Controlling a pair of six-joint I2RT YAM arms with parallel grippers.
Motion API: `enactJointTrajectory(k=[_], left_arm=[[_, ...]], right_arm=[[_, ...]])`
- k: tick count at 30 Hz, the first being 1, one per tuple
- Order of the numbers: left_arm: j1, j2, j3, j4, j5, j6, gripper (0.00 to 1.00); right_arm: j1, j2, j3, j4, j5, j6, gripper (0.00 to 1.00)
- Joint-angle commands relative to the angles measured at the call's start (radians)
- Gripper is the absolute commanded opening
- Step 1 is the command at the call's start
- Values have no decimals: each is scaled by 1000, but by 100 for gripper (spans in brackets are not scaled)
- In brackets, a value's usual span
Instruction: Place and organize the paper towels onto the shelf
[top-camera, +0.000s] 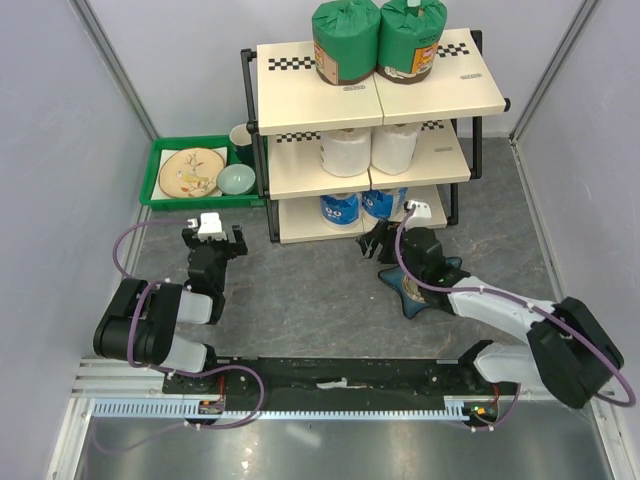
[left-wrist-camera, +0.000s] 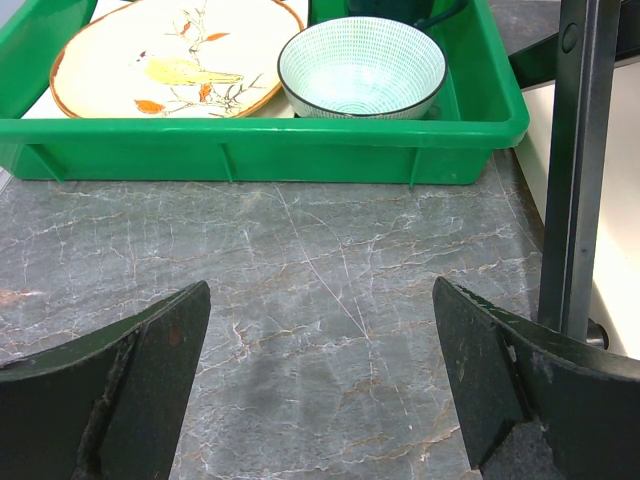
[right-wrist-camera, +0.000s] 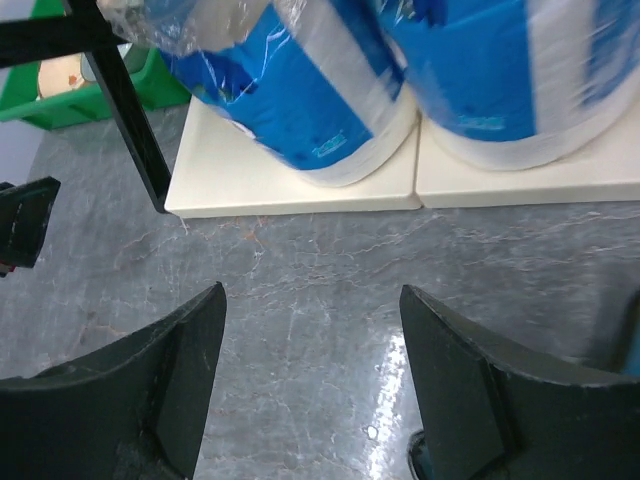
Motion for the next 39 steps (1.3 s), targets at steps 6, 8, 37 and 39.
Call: enactJointTrajectory(k=[6, 8, 37, 39], left_arm=[[4, 1, 16, 43, 4, 9, 99], [4, 1, 16, 43, 4, 9, 99], [4, 3, 16, 43, 4, 9, 99], [4, 3, 16, 43, 4, 9, 99]], right_arm=[[115, 233, 87, 268, 174, 83, 78], [121, 264, 90, 332, 196, 97, 78], [126, 517, 300, 362, 256, 3, 79], [126, 525, 305, 359, 256, -3, 79]])
